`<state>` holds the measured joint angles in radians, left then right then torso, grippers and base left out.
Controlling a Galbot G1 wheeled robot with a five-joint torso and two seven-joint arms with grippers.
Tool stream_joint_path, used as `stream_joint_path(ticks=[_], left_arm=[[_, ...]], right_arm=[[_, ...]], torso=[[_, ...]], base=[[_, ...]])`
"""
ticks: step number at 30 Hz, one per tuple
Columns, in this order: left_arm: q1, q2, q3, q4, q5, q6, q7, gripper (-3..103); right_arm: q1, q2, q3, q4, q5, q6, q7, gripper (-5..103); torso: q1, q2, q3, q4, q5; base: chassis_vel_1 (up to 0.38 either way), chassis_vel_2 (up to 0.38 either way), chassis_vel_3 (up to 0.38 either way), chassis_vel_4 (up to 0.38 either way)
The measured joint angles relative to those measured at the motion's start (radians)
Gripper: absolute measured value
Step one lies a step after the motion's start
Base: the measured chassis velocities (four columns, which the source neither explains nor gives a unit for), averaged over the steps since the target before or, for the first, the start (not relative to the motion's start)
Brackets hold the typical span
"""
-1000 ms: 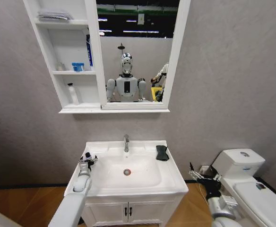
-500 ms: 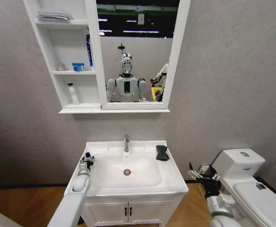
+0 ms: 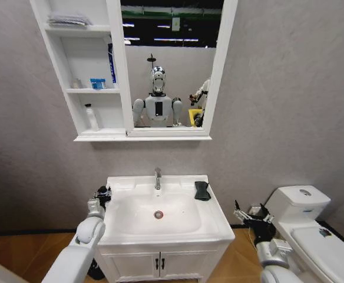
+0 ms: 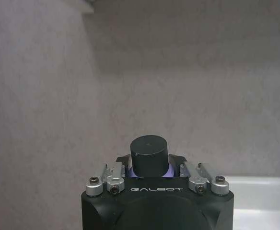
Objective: Move facial cleanser and shampoo from washbasin to cabinet, then wipe washbasin with towel.
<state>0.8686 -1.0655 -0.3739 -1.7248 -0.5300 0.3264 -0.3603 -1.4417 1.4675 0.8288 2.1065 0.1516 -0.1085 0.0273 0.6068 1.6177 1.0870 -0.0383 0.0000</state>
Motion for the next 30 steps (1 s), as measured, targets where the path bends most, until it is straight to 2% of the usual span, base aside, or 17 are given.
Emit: stream_joint_path(ticks=[1, 3, 4, 6, 7, 8, 10, 11, 12, 13, 14, 17, 19, 21, 23, 25, 30], left_arm=[[0.000, 0.000, 0.000, 0.000, 0.000, 0.000, 0.000, 43], [-0.032, 0.074, 0.011, -0.113, -0.103, 0.091, -0.046, 43], [-0.032, 0.074, 0.011, -0.113, -0.103, 0.091, -0.046, 43], [-0.090, 0.208, 0.014, -0.217, -0.273, 0.214, -0.106, 43], [-0.090, 0.208, 0.014, -0.217, -0.273, 0.214, -0.106, 43], [-0.137, 0.280, 0.014, -0.248, -0.366, 0.265, -0.132, 43], [-0.216, 0.364, 0.020, -0.269, -0.498, 0.322, -0.159, 43], [-0.216, 0.364, 0.020, -0.269, -0.498, 0.322, -0.159, 43], [-0.273, 0.401, 0.028, -0.273, -0.573, 0.355, -0.172, 43], [-0.295, 0.412, 0.032, -0.274, -0.596, 0.367, -0.174, 43], [-0.391, 0.446, 0.057, -0.269, -0.668, 0.400, -0.179, 43], [-0.489, 0.463, 0.094, -0.255, -0.720, 0.412, -0.186, 43], [-0.732, 0.462, 0.237, -0.188, -0.809, 0.420, -0.205, 43], [-0.884, 0.433, 0.330, -0.112, -0.818, 0.420, -0.204, 43], [-0.945, 0.413, 0.370, -0.065, -0.812, 0.420, -0.196, 43], [-1.048, 0.359, 0.444, 0.063, -0.755, 0.419, -0.154, 43], [-1.103, 0.311, 0.482, 0.176, -0.670, 0.409, -0.086, 43]], right_arm=[[0.000, 0.000, 0.000, 0.000, 0.000, 0.000, 0.000, 100], [-0.004, -0.001, 0.004, -0.003, 0.000, 0.004, 0.000, 100], [-0.004, -0.001, 0.004, -0.003, 0.000, 0.004, 0.000, 100], [-0.006, 0.001, 0.008, -0.007, 0.000, 0.008, 0.000, 100], [-0.006, 0.001, 0.008, -0.007, 0.000, 0.008, 0.000, 100], [-0.006, 0.004, 0.008, -0.010, 0.000, 0.010, -0.001, 100], [-0.006, 0.008, 0.007, -0.013, -0.001, 0.012, -0.001, 100], [-0.006, 0.008, 0.007, -0.013, -0.001, 0.012, -0.001, 100], [-0.006, 0.010, 0.004, -0.013, -0.002, 0.012, -0.002, 100], [-0.005, 0.011, 0.004, -0.013, -0.003, 0.012, -0.002, 100], [-0.005, 0.012, 0.002, -0.011, -0.003, 0.011, -0.002, 100], [-0.004, 0.012, 0.002, -0.008, -0.003, 0.010, -0.002, 100], [-0.002, 0.007, 0.002, -0.004, -0.003, 0.007, -0.003, 100], [0.000, 0.004, 0.003, 0.000, -0.002, 0.004, -0.003, 100], [0.001, 0.004, 0.004, 0.002, -0.001, 0.002, -0.003, 100], [-0.001, 0.003, 0.009, 0.004, 0.003, 0.001, -0.003, 100], [-0.013, 0.000, 0.020, 0.007, 0.013, 0.004, -0.003, 100]], torso=[[0.000, 0.000, 0.000, 0.0000, 0.0000], [0.000, 0.000, 0.000, -0.0003, 0.0000], [0.000, 0.000, 0.000, -0.0003, 0.0000], [0.000, 0.000, 0.000, -0.0002, -0.0003], [0.000, 0.000, 0.000, -0.0002, -0.0003], [0.000, 0.000, 0.000, 0.0001, 0.0001], [0.000, 0.000, 0.000, 0.0001, 0.0000], [0.000, 0.000, 0.000, 0.0001, 0.0000], [0.000, 0.000, 0.000, 0.0001, -0.0004], [0.000, 0.000, 0.000, 0.0002, -0.0004], [0.000, 0.000, 0.000, 0.0003, -0.0002], [0.000, 0.000, 0.000, 0.0003, 0.0000], [0.000, 0.000, 0.000, 0.0000, 0.0000], [0.000, 0.000, 0.000, -0.0003, 0.0003], [0.000, 0.000, 0.000, -0.0003, 0.0006], [0.000, 0.000, 0.000, -0.0004, -0.0001], [0.000, 0.000, 0.000, -0.0001, -0.0001]], base=[[0.000, 0.000, 0.000, 0.000], [0.000, 0.000, 0.000, 0.000], [0.000, 0.000, 0.000, 0.000], [0.000, 0.000, 0.000, 0.000], [0.000, 0.000, 0.000, 0.000], [0.000, 0.000, 0.000, 0.000], [0.000, 0.000, 0.000, 0.000], [0.000, 0.000, 0.000, 0.000], [0.000, 0.000, 0.000, 0.000], [0.000, 0.000, 0.000, 0.000], [0.000, 0.000, 0.000, 0.000], [0.000, 0.000, 0.000, 0.000], [0.000, 0.000, 0.000, 0.000], [0.000, 0.000, 0.000, 0.000], [0.000, 0.000, 0.000, 0.000], [0.000, 0.000, 0.000, 0.000], [0.000, 0.000, 0.000, 0.000]])
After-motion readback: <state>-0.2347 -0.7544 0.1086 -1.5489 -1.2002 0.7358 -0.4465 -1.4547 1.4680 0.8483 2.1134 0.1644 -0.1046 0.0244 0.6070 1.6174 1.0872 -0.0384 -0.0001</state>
